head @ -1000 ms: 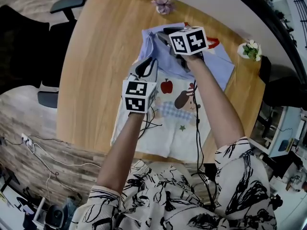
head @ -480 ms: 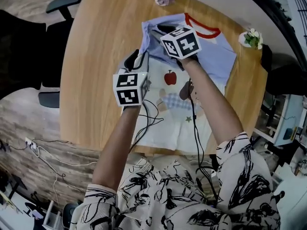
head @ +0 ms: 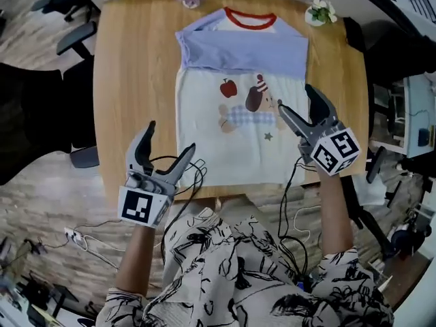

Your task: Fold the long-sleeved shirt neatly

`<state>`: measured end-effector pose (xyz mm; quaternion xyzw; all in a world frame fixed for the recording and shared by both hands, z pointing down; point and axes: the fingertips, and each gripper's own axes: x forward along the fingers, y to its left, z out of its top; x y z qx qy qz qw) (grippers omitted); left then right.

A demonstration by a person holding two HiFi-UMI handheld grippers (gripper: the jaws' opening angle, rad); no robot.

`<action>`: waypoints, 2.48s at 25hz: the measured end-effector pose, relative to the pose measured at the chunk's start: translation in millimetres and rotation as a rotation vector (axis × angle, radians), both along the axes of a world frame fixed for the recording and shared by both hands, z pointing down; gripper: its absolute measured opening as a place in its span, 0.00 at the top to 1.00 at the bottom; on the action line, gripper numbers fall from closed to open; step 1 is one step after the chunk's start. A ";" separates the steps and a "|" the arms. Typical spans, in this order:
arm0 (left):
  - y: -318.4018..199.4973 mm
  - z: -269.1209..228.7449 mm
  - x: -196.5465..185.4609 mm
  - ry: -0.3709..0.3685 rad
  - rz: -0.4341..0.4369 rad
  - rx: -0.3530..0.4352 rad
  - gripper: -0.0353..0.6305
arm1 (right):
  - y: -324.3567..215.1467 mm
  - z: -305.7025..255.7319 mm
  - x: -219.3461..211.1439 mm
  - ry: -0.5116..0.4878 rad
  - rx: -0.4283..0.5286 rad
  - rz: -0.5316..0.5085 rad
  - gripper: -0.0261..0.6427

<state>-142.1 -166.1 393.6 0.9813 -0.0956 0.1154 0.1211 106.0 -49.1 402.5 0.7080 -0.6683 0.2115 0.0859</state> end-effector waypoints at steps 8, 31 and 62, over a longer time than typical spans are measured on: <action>86.0 -3.0 -120.6 -0.212 -0.075 0.137 0.33 | 226.5 28.3 -28.3 0.066 -0.074 0.140 0.33; 129.0 193.3 -149.2 -0.377 -0.379 -0.057 0.45 | 333.6 194.4 -68.9 -0.036 -0.155 0.416 0.39; 162.6 177.8 -164.5 -0.161 -0.468 -0.400 0.90 | 372.3 186.1 -58.6 -0.151 -0.158 0.493 0.89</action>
